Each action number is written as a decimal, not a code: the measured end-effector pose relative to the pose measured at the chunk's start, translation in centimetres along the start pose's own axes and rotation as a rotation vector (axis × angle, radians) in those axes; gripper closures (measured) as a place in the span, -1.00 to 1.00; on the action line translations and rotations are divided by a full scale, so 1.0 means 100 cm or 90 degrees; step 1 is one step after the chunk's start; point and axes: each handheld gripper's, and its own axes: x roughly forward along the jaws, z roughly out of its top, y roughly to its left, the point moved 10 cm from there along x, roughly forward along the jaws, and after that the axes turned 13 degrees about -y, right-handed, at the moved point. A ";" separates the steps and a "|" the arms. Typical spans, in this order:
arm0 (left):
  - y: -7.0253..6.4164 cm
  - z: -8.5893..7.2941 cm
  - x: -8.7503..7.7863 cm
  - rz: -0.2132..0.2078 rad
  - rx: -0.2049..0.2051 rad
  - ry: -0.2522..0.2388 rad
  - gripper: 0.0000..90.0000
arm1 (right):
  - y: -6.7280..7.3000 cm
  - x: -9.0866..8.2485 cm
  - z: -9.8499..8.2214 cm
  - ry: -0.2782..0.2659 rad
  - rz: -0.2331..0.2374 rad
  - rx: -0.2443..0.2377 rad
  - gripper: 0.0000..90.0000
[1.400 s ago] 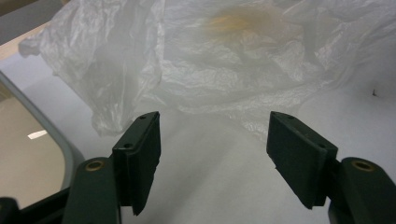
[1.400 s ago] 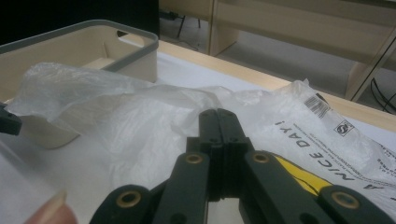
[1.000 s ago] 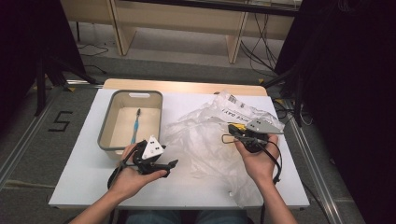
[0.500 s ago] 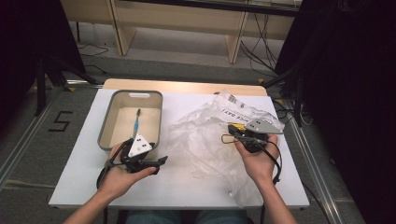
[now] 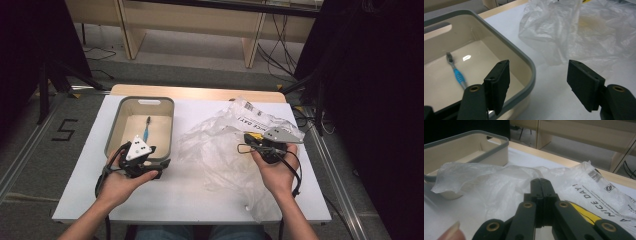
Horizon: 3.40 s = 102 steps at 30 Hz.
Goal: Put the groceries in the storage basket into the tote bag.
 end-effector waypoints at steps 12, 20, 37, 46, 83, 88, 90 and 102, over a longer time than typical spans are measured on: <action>0.050 0.013 -0.004 0.066 -0.035 -0.002 -0.25 | -0.003 -0.003 -0.001 -0.001 -0.001 0.004 1.00; 0.084 0.015 0.020 0.116 -0.062 0.060 -0.25 | 0.000 -0.003 -0.001 -0.001 0.000 0.002 1.00; 0.123 -0.011 0.077 0.157 -0.076 0.200 -0.17 | -0.001 -0.005 -0.003 0.001 -0.001 0.004 1.00; 0.135 -0.029 0.089 0.176 -0.097 0.241 -0.13 | 0.000 -0.004 -0.005 0.006 0.000 0.004 1.00; 0.143 -0.065 0.102 0.172 -0.122 0.322 0.32 | 0.000 -0.003 -0.007 0.010 0.003 0.005 1.00; 0.142 -0.065 0.102 0.166 -0.128 0.323 0.41 | 0.001 -0.003 -0.007 0.010 0.003 0.005 1.00; 0.142 -0.065 0.102 0.166 -0.132 0.324 0.42 | 0.001 -0.003 -0.007 0.010 0.003 0.005 1.00; 0.143 -0.065 0.100 0.157 -0.135 0.333 0.53 | 0.001 -0.003 -0.008 0.011 0.003 0.008 1.00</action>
